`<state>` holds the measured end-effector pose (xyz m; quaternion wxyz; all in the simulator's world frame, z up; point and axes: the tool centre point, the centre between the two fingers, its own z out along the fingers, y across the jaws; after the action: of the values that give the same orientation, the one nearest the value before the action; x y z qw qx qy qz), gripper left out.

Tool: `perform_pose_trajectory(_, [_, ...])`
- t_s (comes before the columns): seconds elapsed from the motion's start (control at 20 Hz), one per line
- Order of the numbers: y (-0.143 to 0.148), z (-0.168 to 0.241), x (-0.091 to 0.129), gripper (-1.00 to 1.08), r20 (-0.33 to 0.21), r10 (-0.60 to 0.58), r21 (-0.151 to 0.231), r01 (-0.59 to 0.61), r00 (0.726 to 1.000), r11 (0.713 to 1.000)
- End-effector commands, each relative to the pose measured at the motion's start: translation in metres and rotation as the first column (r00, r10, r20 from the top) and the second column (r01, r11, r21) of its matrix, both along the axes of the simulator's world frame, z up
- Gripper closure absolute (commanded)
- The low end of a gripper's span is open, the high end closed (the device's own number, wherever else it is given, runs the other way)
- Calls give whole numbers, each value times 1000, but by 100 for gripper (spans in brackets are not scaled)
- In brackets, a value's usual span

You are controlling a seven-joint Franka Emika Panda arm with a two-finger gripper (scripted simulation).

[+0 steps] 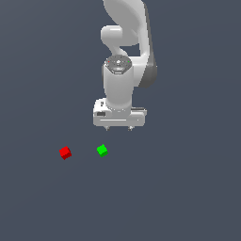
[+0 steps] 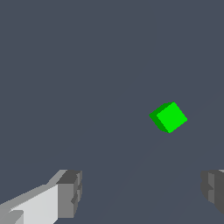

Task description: Stack the red cube on top of the green cube.

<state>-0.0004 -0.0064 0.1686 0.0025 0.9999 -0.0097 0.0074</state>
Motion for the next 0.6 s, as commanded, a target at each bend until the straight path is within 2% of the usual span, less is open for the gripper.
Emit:
perform_pose_trajectory(0.0, [0,0,0,-92,0,0,0,0,1000,1000])
perform_pose_trajectory(0.55, [-20,-7,-3,-92,-1,44,0,-44,999,999])
